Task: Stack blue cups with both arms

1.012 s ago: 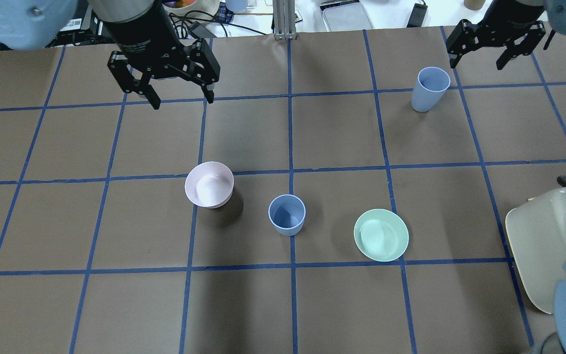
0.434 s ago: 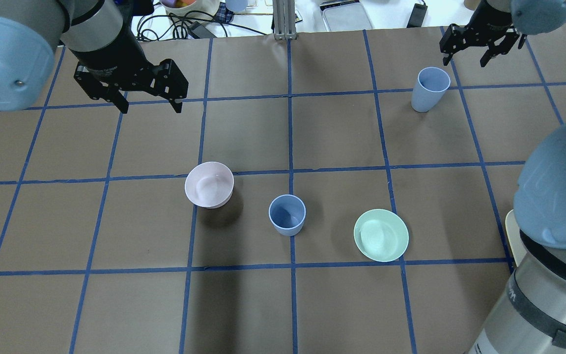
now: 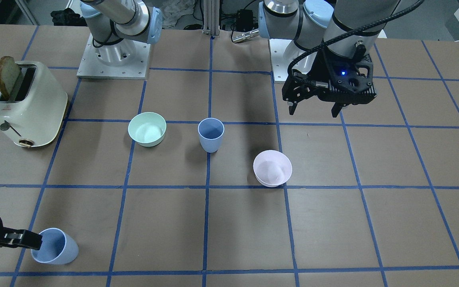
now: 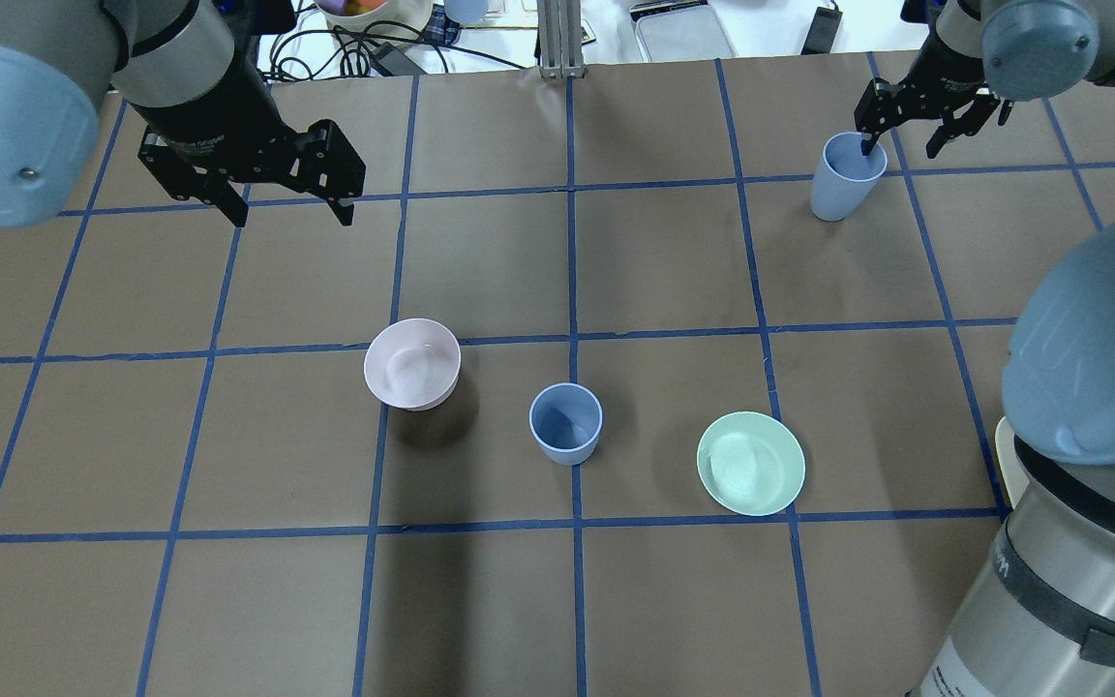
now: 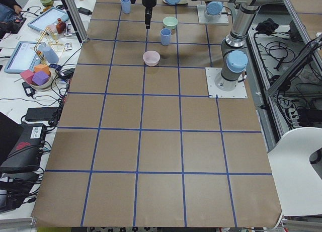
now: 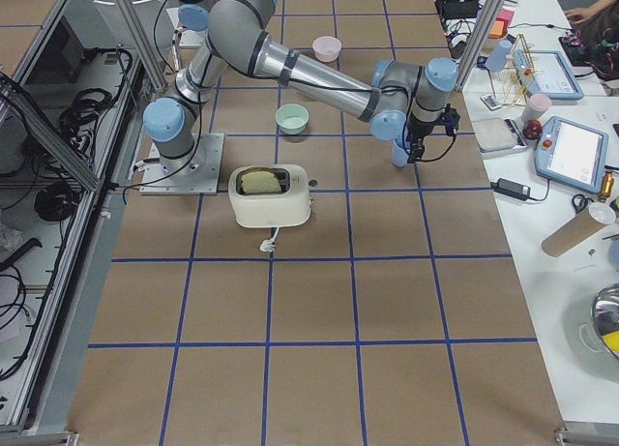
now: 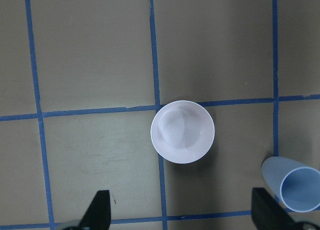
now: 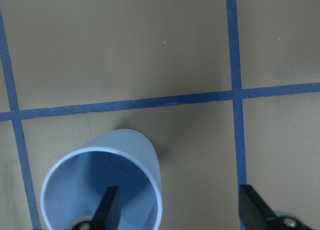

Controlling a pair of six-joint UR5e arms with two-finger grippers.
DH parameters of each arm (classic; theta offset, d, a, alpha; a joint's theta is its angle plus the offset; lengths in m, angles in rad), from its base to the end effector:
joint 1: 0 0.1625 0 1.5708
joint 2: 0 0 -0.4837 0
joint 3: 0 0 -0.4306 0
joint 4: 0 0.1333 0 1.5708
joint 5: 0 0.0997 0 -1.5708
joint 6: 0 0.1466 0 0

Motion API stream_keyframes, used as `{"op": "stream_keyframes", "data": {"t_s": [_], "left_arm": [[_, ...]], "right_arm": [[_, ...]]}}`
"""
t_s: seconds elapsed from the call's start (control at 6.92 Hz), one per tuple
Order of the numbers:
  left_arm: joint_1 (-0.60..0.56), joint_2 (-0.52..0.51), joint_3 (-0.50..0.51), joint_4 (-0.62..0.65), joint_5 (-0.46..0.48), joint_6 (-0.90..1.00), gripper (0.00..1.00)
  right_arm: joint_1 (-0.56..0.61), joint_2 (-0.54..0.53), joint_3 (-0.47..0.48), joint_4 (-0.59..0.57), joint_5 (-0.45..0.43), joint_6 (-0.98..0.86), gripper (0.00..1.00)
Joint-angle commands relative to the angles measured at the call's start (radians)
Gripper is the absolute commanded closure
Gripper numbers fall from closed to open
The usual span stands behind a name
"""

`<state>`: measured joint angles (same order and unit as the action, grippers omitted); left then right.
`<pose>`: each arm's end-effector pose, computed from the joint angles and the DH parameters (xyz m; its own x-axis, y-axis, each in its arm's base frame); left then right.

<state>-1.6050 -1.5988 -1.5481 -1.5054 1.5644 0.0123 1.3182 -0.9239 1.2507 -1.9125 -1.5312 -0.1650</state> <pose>-0.1531 -0.5475 0.5034 -0.9989 0.0468 0.0056 0.0464 0.9971 -0.0601 -0.0655 -0.8106 0.2653 -0.9956 0.0867 -0.0366 0.0876 0.9959 -0.0212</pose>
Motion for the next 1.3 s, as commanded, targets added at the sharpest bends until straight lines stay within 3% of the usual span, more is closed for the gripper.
{"op": "stream_keyframes", "data": {"t_s": [0.0,0.14,0.43,0.58,0.87,1.16], "left_arm": [[0.000,0.002,0.000,0.001,0.002,0.000,0.00],[0.000,0.002,0.000,0.001,0.002,0.000,0.00],[0.000,0.005,0.000,-0.001,0.005,0.000,0.00],[0.000,0.008,0.000,-0.006,0.005,0.000,0.00],[0.002,0.010,0.000,-0.006,0.005,0.000,0.00],[0.002,0.010,0.000,-0.006,0.005,0.000,0.00]], "right_arm": [[0.001,0.011,0.016,-0.026,0.006,0.002,0.55],[0.000,0.010,0.029,-0.026,0.022,0.001,0.71],[0.001,0.007,0.035,-0.039,0.025,-0.004,0.88],[0.003,-0.001,0.023,-0.040,0.025,-0.030,0.92],[0.054,-0.123,0.058,0.010,0.022,-0.021,0.94],[0.238,-0.263,0.186,0.055,0.022,0.106,0.95]]}}
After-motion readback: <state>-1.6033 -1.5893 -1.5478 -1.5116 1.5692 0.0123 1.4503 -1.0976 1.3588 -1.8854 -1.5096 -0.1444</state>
